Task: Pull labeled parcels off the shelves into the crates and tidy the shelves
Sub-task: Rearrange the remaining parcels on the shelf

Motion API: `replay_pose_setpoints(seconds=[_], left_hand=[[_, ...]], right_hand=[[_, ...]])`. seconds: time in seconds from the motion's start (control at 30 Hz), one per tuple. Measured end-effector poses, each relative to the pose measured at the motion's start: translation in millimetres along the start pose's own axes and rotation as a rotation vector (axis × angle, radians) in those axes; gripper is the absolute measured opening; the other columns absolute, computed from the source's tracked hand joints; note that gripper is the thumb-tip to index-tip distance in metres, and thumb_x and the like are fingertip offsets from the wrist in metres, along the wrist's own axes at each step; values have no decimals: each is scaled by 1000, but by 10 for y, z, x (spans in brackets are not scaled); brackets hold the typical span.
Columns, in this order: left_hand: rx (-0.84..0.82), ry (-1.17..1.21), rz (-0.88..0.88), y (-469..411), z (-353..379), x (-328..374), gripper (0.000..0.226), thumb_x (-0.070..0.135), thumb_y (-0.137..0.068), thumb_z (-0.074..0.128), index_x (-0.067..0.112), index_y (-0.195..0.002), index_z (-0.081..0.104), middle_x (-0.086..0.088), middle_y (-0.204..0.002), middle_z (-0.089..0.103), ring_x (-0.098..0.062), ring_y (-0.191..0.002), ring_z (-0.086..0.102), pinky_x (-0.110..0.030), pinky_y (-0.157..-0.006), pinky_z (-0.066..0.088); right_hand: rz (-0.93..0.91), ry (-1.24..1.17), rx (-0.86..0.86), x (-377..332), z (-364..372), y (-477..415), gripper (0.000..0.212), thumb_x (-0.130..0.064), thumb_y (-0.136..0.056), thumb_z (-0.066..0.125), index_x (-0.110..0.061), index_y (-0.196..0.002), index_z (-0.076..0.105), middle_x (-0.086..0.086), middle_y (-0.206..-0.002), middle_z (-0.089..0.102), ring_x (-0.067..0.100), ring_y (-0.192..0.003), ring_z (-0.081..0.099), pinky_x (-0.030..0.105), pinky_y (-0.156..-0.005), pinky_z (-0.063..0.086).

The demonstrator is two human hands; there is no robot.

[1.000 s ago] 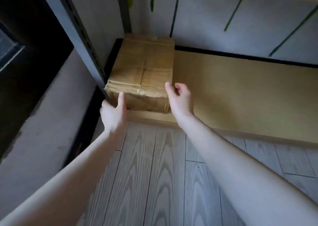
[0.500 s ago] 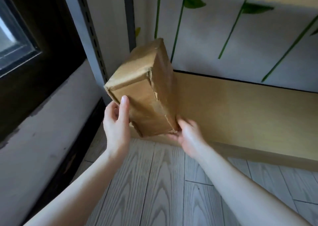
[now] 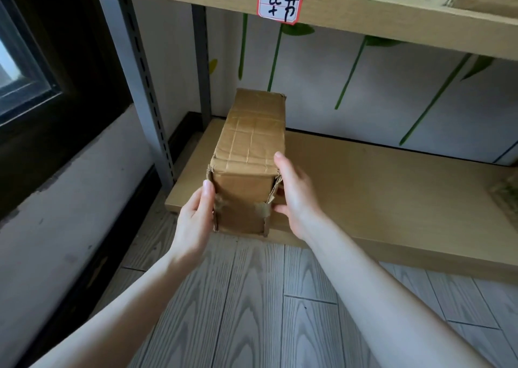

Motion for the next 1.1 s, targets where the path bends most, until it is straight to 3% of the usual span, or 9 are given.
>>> replay_pose_setpoints(seconds=[0.2,0.3,0.4,0.57,0.67,0.77,0.9,1.03,1.1], left_hand=[[180,29,-270,-103,-52,-20,44,61,-78,53,18,-74,57,3,-69,62,-19,-68,59,-27,-59,40],[110,-85,-540,-70,-87,-88,69,65,-59,69,15,-103,52,-7,-101,54,-26,-91,55,-38,-68,44],[-95,49,-706,16,-32,-147,85,64,-64,68,19,-134,46,-9,-139,45,-30,-120,50,-43,-80,47],[119,206,-551,30,-132,-140,35,43,-75,70,17,-99,65,1,-89,66,-12,-77,62,-27,-60,49],[213,115,-404,27,-257,-73,18,37,-78,69,22,-87,66,7,-81,65,-9,-73,57,-26,-63,44],[111,-8,-262,64,-198,-4,21,30,-82,66,32,-103,63,10,-89,67,-6,-75,59,-25,-62,44],[26,-32,-207,143,-103,-13,28,12,-84,63,31,-105,60,-2,-92,69,-14,-82,65,-28,-75,50],[63,21,-210,198,-214,-107,30,4,-83,60,27,-102,61,-3,-93,67,-14,-79,62,-26,-66,47],[76,51,-211,201,-257,-144,29,2,-81,59,25,-98,60,-6,-94,66,-18,-81,61,-31,-72,48]], right_hand=[[-21,-24,0,-54,-13,55,13,-41,-89,51,-35,-78,55,-20,-104,48,-4,-90,41,53,-93,43],[4,-94,-13,-53,-55,60,11,-39,-91,49,-35,-81,53,-16,-98,57,4,-88,55,42,-81,48],[53,-185,10,8,-151,47,9,-33,-91,49,-31,-91,57,-2,-112,61,20,-105,58,53,-93,44],[154,-412,46,177,-384,87,25,-18,-94,46,-11,-116,53,14,-115,62,26,-92,64,51,-71,54],[133,-163,170,394,-591,125,38,-7,-95,42,-23,-129,47,9,-124,58,25,-101,61,46,-86,52],[150,-53,244,563,-687,210,40,-34,-92,52,-21,-129,48,5,-127,59,19,-110,58,35,-96,45],[209,-12,112,624,-662,304,88,-74,-57,62,-26,-129,51,-7,-131,57,15,-122,52,41,-104,39],[46,-30,96,667,-666,340,13,-30,-85,62,-23,-94,67,-6,-104,72,11,-99,66,33,-90,48],[17,-44,85,705,-625,350,10,-24,-89,57,-23,-86,67,-12,-91,74,5,-88,68,33,-86,49]])
Point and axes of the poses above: each hand's wrist, its own y-axis away from the middle knuckle, its own z-axis out of the palm, x = y × z, the point moved 4 cm from there along -y, towards the middle knuckle
